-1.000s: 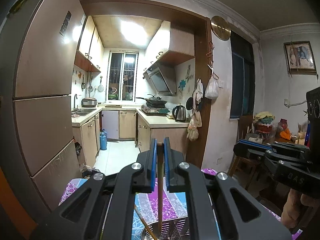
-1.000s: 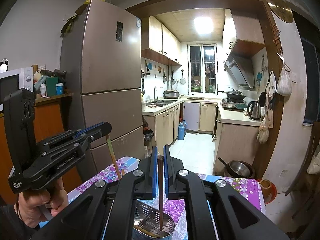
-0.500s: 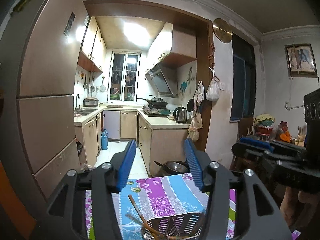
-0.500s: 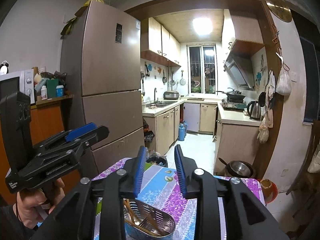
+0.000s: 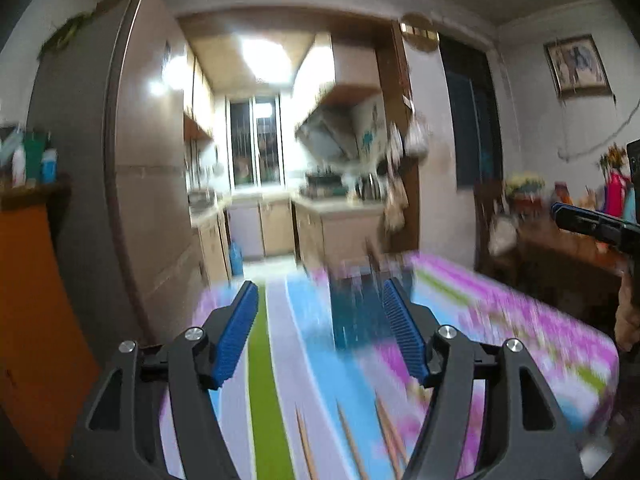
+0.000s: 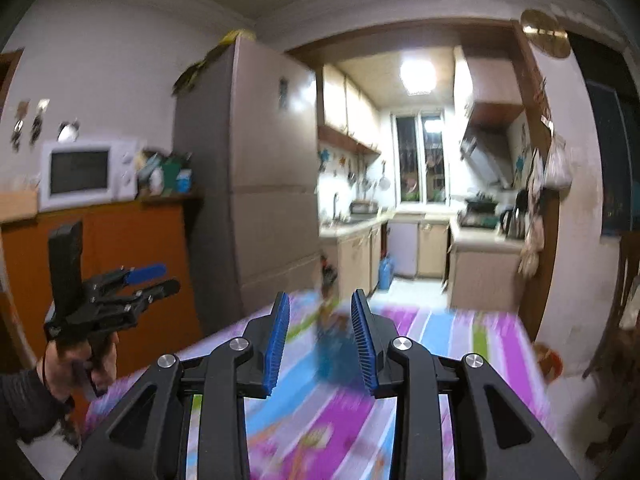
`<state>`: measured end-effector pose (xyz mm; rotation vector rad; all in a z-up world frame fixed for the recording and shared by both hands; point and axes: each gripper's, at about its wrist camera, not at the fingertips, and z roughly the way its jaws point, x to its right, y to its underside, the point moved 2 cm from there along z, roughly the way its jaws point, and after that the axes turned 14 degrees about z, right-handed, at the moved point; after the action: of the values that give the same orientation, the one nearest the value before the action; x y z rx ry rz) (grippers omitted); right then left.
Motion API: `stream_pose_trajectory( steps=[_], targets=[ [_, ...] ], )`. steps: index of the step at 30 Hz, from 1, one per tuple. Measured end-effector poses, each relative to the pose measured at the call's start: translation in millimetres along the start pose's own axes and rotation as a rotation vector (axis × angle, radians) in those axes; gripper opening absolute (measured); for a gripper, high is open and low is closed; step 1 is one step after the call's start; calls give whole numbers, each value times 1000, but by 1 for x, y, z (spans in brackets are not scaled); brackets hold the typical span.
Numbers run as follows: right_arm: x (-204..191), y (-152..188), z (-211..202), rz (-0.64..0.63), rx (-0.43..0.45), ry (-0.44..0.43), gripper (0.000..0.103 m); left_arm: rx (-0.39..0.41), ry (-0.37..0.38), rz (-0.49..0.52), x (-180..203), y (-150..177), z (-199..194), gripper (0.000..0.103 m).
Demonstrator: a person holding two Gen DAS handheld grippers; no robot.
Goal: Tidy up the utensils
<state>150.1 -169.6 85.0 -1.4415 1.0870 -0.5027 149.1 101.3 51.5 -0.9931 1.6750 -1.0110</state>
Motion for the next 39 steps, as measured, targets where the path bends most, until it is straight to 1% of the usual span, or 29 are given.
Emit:
stream_pose_trajectory(
  steps=[2, 3, 5, 7, 8, 10, 11, 14, 17, 19, 25, 30, 32, 33, 35, 37, 39],
  targets=[
    [-8, 49, -8, 12, -49, 18, 34, -54, 14, -4, 16, 37, -14, 62],
    [-10, 75, -12, 27, -76, 27, 34, -80, 38, -25, 24, 57, -21, 62],
    [-14, 105, -18, 36, -97, 55, 34, -105, 52, -48, 37, 83, -32, 61],
    [-21, 128, -27, 30, -108, 80, 34, -132, 79, -45, 57, 107, -41, 44],
    [-23, 136, -30, 29, -111, 88, 34, -145, 88, -44, 65, 118, -43, 41],
    [-25, 151, -37, 23, -114, 112, 34, -166, 120, -45, 77, 130, -43, 30],
    [-25, 157, -39, 30, -121, 117, 34, -173, 126, -26, 84, 135, -43, 29],
    [-24, 171, -42, 41, -150, 129, 34, -184, 154, -4, 99, 144, -40, 25],
    [-25, 182, -43, 41, -171, 139, 33, -192, 147, 30, 108, 153, -41, 24],
    [-24, 183, -44, 38, -179, 145, 33, -205, 146, 39, 111, 161, -40, 18],
    [-21, 187, -48, 37, -188, 138, 33, -227, 138, 24, 110, 173, -33, 18],
    [-29, 192, -51, 4, -188, 123, 32, -215, 139, 19, 114, 173, -33, 13],
    [-31, 199, -52, -27, -201, 132, 30, -209, 136, 17, 116, 174, -33, 12],
    [-30, 201, -52, -32, -208, 136, 27, -206, 135, 14, 116, 174, -33, 12],
    [-24, 209, -51, -24, -228, 153, 25, -203, 133, 17, 116, 174, -34, 12],
    [-15, 213, -48, -7, -226, 177, 22, -201, 131, 16, 116, 174, -34, 12],
    [-8, 213, -46, 9, -211, 197, 22, -200, 129, 15, 116, 174, -34, 12]
  ],
)
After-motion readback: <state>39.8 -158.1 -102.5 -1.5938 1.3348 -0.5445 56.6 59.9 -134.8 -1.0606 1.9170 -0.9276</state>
